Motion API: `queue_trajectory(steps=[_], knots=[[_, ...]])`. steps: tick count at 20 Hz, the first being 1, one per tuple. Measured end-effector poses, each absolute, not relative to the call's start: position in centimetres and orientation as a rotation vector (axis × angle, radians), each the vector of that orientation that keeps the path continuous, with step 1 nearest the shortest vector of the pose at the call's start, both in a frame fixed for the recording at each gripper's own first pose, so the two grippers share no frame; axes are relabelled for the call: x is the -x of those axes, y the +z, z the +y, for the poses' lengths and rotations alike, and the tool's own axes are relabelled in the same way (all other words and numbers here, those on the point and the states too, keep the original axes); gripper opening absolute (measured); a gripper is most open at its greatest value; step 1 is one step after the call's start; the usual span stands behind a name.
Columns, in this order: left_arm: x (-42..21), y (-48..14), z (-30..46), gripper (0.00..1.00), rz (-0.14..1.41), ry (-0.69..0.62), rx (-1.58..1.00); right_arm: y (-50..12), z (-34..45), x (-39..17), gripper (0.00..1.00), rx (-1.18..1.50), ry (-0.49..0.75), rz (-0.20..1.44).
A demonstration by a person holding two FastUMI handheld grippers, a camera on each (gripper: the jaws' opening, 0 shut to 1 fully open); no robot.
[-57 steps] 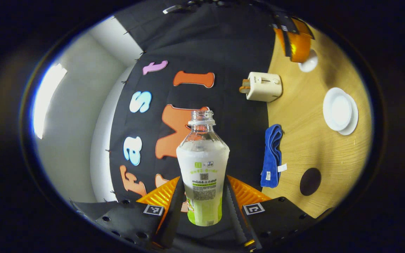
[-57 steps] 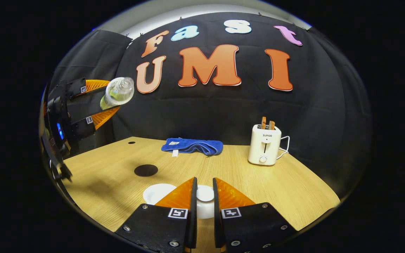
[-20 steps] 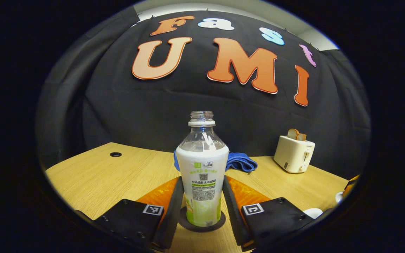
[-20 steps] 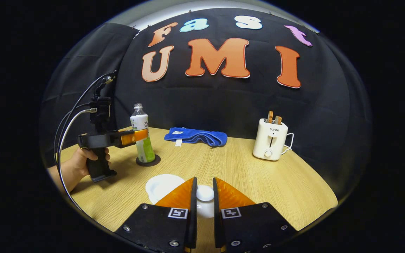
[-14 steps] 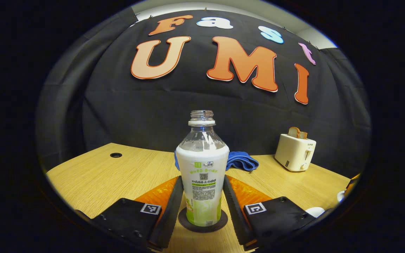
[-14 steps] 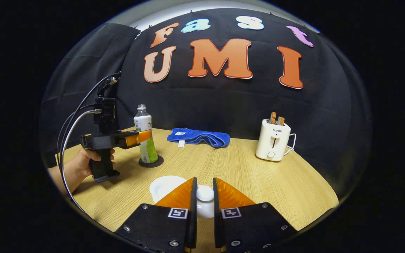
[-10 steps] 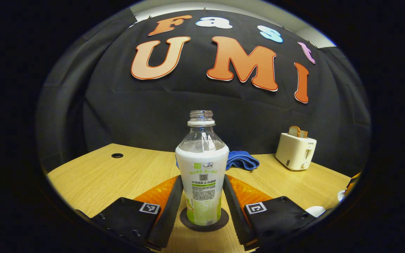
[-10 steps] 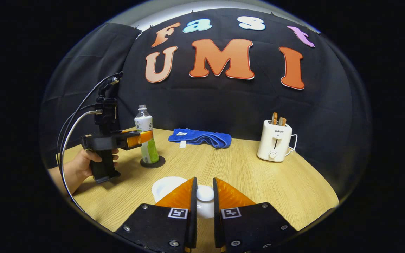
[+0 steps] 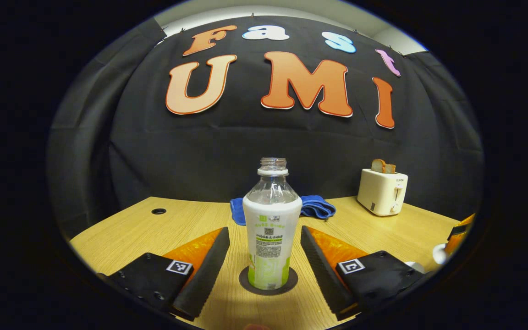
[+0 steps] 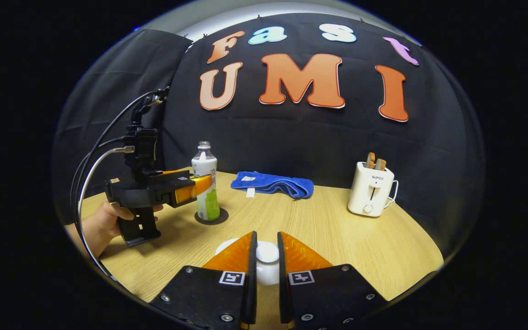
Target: Open the teacup lid with one hand, grasp the water bottle and pour water into the teacup with the other hand; after pouring, place the water bottle on the coaster and then close the teacup lid.
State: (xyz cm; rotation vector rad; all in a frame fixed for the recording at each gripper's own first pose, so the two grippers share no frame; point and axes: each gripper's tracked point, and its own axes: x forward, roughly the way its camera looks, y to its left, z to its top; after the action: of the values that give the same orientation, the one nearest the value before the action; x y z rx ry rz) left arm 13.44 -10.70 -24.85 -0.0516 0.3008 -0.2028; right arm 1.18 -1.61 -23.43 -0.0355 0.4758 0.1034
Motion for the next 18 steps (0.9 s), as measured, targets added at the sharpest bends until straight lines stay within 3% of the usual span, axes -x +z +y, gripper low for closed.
queue_trajectory(steps=[18], knots=[[-6.8, -18.9, -7.4, 1.0, 0.139, -0.15, -0.019, -27.3, 1.4, -3.3, 0.2, 0.05, 0.128, 0.546]])
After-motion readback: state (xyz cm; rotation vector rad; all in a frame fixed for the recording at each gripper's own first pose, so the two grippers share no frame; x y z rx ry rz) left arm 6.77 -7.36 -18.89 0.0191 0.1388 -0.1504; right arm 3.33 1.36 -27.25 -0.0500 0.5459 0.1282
